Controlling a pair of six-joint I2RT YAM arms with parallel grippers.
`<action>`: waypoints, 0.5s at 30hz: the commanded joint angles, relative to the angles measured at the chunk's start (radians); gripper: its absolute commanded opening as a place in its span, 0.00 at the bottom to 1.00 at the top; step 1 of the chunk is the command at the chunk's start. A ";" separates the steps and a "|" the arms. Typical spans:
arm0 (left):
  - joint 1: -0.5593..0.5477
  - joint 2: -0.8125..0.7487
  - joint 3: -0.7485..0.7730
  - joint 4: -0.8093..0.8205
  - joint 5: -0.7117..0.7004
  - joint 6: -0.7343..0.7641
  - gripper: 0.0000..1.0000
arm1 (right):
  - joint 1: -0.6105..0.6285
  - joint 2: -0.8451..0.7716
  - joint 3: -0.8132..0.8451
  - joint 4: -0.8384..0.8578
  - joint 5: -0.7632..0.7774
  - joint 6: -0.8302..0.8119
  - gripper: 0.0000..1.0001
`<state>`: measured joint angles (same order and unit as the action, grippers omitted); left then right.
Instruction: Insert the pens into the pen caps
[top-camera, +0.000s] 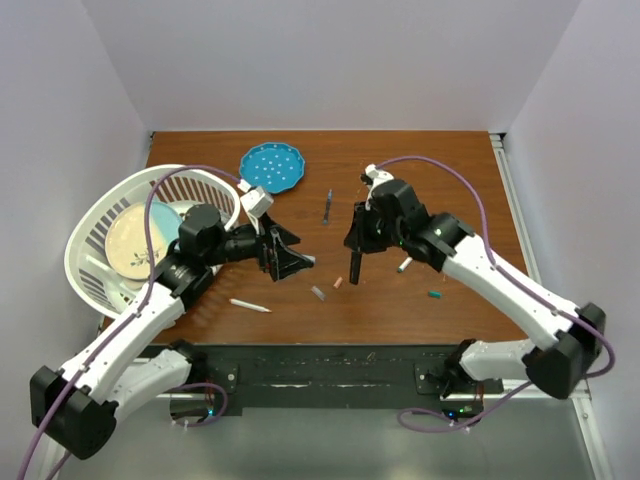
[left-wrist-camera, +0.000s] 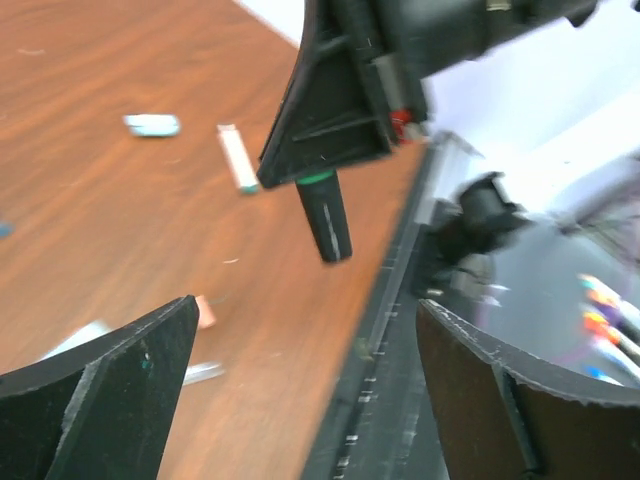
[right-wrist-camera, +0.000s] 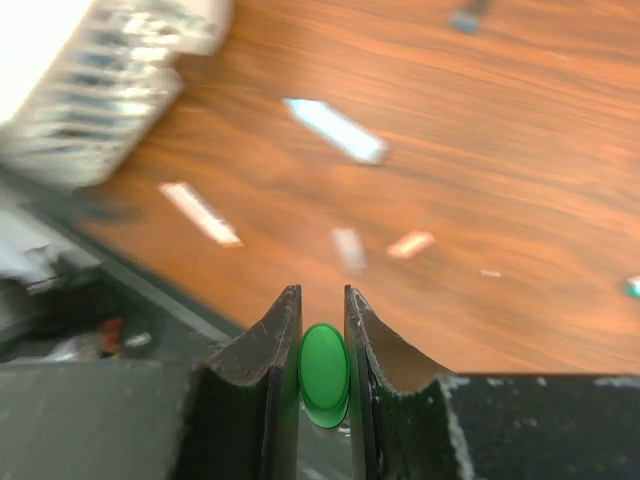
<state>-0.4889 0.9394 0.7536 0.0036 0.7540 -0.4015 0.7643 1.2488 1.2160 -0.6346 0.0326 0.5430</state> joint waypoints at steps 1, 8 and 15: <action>0.003 -0.074 0.014 -0.166 -0.234 0.148 0.98 | -0.120 0.174 0.037 -0.100 -0.111 -0.123 0.00; 0.004 -0.183 -0.039 -0.180 -0.410 0.135 1.00 | -0.197 0.474 0.163 -0.062 -0.103 -0.127 0.02; 0.003 -0.221 -0.045 -0.191 -0.485 0.118 1.00 | -0.226 0.713 0.283 -0.109 -0.014 -0.117 0.10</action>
<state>-0.4892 0.7387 0.7197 -0.1864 0.3546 -0.2947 0.5522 1.9026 1.4258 -0.7052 -0.0357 0.4404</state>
